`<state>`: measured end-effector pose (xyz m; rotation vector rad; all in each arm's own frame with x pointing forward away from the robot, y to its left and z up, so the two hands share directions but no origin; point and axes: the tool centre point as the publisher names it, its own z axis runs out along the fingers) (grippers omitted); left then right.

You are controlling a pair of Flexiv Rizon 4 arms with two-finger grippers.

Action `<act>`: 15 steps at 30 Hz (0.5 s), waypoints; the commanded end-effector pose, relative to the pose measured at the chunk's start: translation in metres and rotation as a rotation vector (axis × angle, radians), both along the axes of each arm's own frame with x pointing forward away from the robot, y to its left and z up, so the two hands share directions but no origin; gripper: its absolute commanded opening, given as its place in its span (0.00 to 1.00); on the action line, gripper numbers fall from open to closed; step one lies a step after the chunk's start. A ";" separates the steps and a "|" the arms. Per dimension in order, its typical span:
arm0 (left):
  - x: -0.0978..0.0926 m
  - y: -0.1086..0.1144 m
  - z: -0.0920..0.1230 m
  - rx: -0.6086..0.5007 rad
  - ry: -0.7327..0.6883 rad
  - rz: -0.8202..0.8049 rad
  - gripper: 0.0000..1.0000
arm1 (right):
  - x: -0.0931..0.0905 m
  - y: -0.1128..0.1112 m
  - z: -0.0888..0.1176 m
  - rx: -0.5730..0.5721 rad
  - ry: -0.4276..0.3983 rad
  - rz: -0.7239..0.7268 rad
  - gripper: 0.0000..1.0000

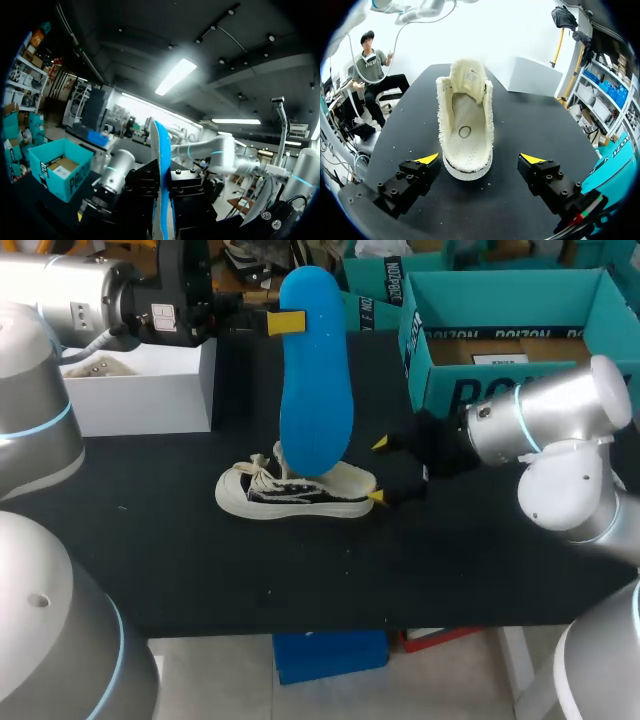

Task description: Take the shoe out of the shoebox, open the shoe tongue, remove and reinsert the insole, then place the shoe into the shoebox

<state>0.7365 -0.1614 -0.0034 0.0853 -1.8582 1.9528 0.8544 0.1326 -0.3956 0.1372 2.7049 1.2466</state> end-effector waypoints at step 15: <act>-0.001 -0.001 -0.001 0.000 -0.001 0.005 0.00 | 0.004 0.002 -0.007 0.075 0.000 0.019 1.00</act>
